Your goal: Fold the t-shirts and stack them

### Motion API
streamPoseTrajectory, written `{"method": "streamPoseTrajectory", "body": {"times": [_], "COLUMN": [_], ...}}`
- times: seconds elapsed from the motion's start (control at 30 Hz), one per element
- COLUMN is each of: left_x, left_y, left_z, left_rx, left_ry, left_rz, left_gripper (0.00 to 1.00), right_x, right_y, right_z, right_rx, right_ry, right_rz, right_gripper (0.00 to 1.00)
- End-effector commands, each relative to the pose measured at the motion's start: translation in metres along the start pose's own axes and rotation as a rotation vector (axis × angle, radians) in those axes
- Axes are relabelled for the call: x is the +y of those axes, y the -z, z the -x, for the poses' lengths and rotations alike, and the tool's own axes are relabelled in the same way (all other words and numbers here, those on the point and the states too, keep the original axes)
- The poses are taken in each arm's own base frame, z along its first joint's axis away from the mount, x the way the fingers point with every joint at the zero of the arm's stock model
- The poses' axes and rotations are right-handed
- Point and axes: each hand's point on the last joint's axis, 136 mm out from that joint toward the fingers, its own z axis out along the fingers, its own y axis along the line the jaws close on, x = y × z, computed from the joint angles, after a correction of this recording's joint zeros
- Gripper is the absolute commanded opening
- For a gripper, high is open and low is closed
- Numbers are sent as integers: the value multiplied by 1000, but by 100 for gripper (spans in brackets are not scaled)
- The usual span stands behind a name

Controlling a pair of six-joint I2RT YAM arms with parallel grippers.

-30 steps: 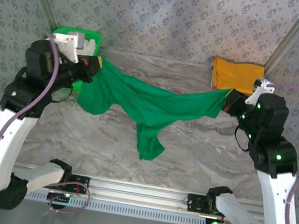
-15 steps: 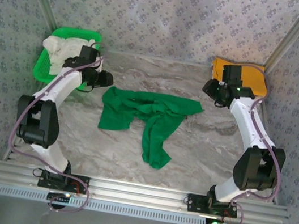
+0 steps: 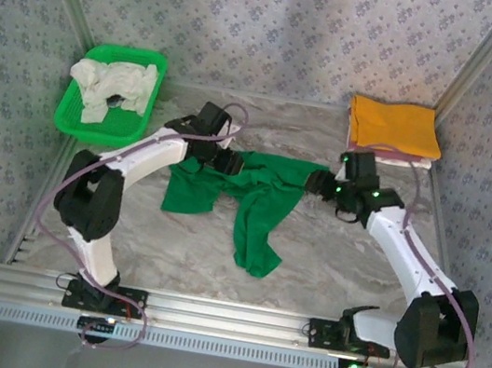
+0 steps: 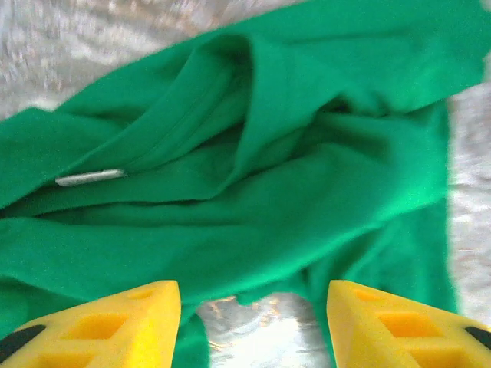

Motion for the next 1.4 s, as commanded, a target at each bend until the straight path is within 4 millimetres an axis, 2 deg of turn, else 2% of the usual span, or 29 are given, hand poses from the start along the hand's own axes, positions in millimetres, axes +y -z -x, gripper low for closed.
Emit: {"method": "streamPoseTrajectory", "body": {"times": [0.0,0.1,0.17,0.23,0.33,0.43,0.5,0.63,0.73,0.8,0.87,0.93,0.97,1.13,1.2,1.37], "left_x": [22,47,66,80,98,113,119,127,129,131,134,138,142,165,171,178], "left_y": [18,34,41,47,54,49,40,21,10,6,7,13,18,59,77,117], "left_z": [-18,-58,-93,-119,-146,-159,-160,-159,-162,-167,-172,-173,-173,-169,-165,-152], "left_rx": [-18,19,81,119,132,138,137,142,126,114,91,66,50,-55,-85,-146], "left_ry": [64,206,297,368,456,515,519,522,553,590,627,663,680,754,782,780], "left_rz": [83,135,193,232,271,268,260,246,223,209,199,185,191,226,229,259], "left_gripper": [54,54,56,56,57,58,59,57,51,42,28,12,5,0,0,0], "right_x": [23,17,14,8,1,0,-1,-5,-4,-4,-2,-2,-2,-8,-16,-42], "right_y": [-7,-17,-19,-18,-15,-17,-20,-35,-49,-57,-62,-61,-59,-39,-27,2], "right_z": [-55,-100,-126,-147,-175,-194,-204,-213,-218,-219,-215,-207,-201,-157,-134,-89], "right_rx": [137,241,308,355,414,450,476,499,506,510,504,490,480,417,380,313], "right_ry": [56,91,113,135,184,160,175,211,214,217,226,223,210,117,59,-89], "right_rz": [88,53,40,9,-17,-1,-5,-27,-25,-36,-48,-64,-66,-44,-44,-75], "right_gripper": [64,64,64,64,64,64,64,65,63,58,42,19,13,5,1,0]}}
